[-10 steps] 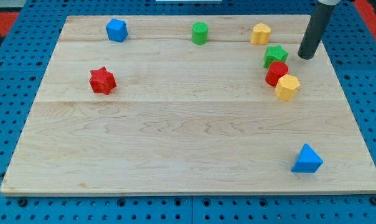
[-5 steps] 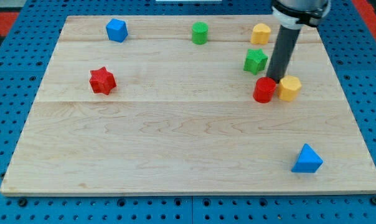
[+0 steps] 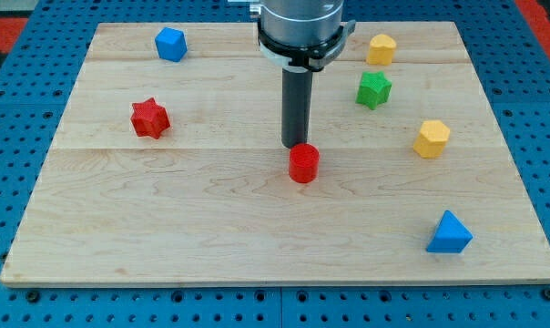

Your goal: Place the red circle below the green star

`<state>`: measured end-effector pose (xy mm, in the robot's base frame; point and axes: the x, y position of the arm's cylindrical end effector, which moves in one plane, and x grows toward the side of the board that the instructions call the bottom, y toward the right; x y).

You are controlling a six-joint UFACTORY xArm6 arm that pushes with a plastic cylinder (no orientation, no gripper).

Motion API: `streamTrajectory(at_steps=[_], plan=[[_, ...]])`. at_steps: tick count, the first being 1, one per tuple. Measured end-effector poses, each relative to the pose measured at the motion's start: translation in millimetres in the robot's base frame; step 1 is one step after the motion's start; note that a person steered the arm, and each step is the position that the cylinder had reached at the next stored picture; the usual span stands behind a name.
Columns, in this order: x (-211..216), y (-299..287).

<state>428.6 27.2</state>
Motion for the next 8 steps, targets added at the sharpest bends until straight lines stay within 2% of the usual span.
streamTrajectory(at_steps=[1, 2, 6, 8], plan=[[-9, 17], [-7, -2], [-9, -6], [22, -27]])
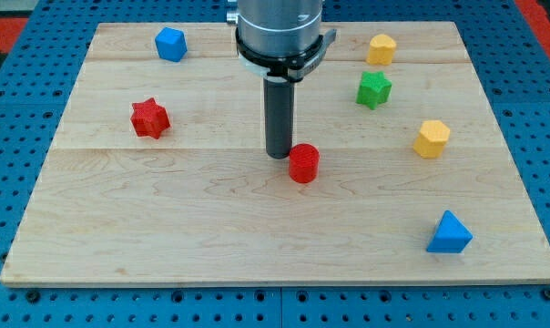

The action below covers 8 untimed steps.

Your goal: Place the red circle below the green star

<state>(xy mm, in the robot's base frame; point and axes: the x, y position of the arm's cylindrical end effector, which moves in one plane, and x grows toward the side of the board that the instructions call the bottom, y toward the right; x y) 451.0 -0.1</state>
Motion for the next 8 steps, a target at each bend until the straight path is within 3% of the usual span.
streamTrajectory(at_steps=[2, 4, 7, 8], plan=[[40, 115], [26, 195], [25, 199], [25, 243]])
